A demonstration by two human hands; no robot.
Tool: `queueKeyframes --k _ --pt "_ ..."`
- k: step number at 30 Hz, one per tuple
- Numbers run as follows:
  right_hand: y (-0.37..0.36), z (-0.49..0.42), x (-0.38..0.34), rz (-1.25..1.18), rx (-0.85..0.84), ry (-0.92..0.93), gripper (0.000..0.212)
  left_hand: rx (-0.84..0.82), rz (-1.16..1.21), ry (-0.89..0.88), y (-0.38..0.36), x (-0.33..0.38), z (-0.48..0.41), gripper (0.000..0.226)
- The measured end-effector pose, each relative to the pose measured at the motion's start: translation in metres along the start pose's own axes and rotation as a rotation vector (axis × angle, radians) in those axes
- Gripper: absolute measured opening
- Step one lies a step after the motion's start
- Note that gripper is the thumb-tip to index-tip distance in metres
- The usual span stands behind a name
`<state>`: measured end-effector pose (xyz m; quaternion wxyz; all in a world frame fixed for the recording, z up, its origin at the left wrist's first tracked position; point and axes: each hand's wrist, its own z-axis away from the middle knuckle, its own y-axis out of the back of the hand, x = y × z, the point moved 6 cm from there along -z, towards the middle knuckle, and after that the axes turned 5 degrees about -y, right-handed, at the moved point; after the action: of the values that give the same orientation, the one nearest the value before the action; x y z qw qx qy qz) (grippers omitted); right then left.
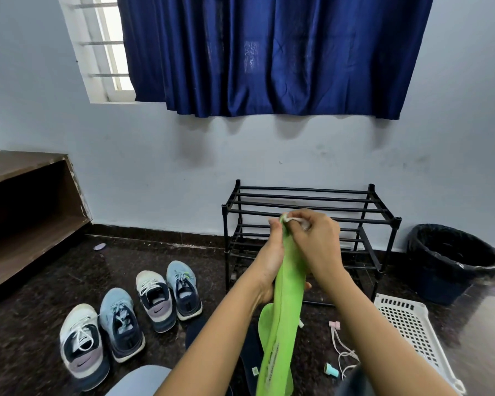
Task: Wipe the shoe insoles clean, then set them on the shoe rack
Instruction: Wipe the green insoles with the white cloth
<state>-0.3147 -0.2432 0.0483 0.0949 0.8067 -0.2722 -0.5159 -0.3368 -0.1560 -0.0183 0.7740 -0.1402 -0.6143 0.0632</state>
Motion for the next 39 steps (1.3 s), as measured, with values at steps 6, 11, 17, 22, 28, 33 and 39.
queueKeyframes --k 6,11,17,22,28,33,39 --pt "-0.008 0.020 -0.009 -0.015 -0.059 0.061 0.011 0.016 0.001 0.000 0.009 0.004 -0.003 0.081" --pt "0.005 0.000 -0.003 -0.014 0.076 -0.013 0.010 -0.025 -0.029 -0.003 -0.002 0.001 0.006 0.086" --pt "-0.006 0.013 -0.001 -0.028 -0.043 -0.024 0.012 -0.010 -0.030 -0.012 0.004 0.003 0.003 0.081" --pt "0.006 0.002 0.007 -0.037 0.082 -0.095 0.009 -0.023 -0.061 -0.013 -0.003 0.000 0.004 0.080" --pt "0.001 0.010 0.005 -0.027 0.017 -0.060 0.010 -0.013 -0.026 -0.022 -0.003 0.001 -0.002 0.081" --pt "0.011 0.002 0.010 -0.054 0.094 -0.107 0.011 -0.039 -0.020 0.003 -0.006 -0.001 -0.002 0.083" --pt "0.005 0.002 0.011 -0.054 0.043 -0.098 0.008 -0.027 0.023 -0.012 -0.003 0.000 -0.006 0.084"
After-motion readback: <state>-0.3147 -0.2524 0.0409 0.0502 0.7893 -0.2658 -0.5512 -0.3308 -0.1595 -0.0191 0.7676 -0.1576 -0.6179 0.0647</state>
